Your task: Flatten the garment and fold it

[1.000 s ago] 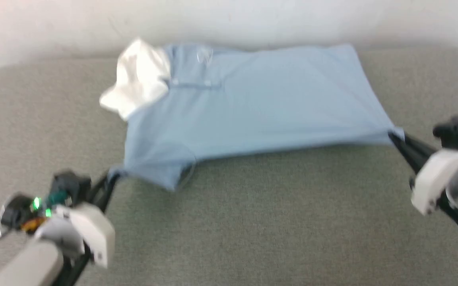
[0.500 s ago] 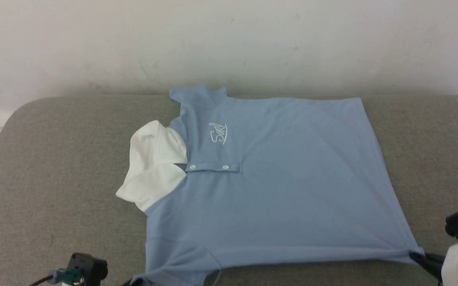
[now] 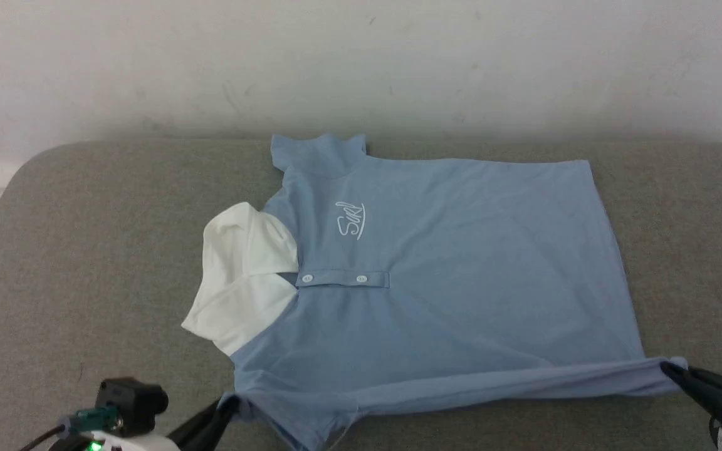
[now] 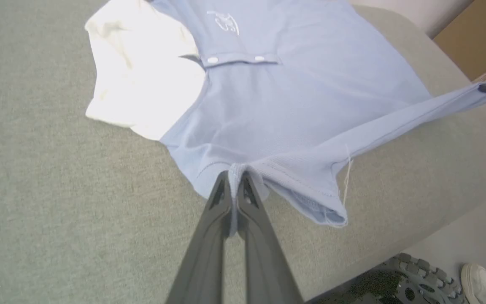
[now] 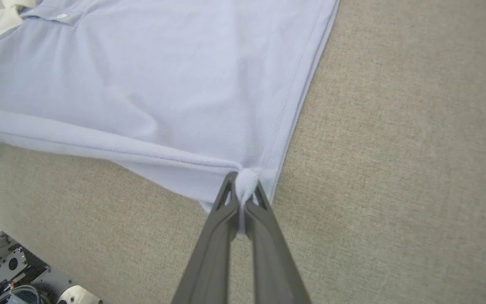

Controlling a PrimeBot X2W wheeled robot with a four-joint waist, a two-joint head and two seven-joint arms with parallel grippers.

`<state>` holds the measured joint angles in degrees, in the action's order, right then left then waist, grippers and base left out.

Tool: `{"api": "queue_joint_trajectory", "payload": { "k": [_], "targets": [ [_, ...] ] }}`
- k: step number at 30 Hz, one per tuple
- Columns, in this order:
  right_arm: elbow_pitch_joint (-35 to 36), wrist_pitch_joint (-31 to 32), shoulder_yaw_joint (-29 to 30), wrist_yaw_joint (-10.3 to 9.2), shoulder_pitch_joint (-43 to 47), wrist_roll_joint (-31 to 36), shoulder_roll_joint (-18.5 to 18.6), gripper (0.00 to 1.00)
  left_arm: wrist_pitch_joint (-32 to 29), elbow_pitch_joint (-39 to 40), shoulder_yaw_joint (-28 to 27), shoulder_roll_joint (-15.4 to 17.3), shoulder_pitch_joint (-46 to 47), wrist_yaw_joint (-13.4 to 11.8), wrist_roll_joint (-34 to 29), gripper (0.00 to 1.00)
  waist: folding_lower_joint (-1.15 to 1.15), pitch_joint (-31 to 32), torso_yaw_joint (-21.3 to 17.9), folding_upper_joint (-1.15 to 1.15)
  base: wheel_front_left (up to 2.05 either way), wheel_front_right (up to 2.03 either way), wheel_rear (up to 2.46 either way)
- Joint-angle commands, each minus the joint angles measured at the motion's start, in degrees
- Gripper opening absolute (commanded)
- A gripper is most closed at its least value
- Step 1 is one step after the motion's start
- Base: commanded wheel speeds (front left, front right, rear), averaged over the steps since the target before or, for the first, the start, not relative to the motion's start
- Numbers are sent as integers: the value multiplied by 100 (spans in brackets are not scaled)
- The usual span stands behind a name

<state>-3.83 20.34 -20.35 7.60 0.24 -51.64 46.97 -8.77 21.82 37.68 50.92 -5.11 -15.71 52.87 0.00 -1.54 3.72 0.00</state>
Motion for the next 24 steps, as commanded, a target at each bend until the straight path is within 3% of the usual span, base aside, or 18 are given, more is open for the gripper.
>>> {"api": "queue_joint_trajectory", "payload": {
  "k": [1, 11, 24],
  "targets": [
    [83, -57, 187, -11, -55, 111, -112, 0, 174, 14, -109, -141, 221, -1, -72, 0, 0, -169, -13, 0, 0, 0, 0],
    [155, 4, 828, -11, -778, 787, -666, 0, 679, -800, -415, -809, 1495, 211, -374, 0, 0, -946, -35, 0, 0, 0, 0],
    [-835, -87, 310, -11, -2165, 1372, -1053, 0, 578, -2352, -233, -1373, 2924, 540, -731, 0, 0, -1681, -175, 0, 0, 0, 0]
  ]
}}
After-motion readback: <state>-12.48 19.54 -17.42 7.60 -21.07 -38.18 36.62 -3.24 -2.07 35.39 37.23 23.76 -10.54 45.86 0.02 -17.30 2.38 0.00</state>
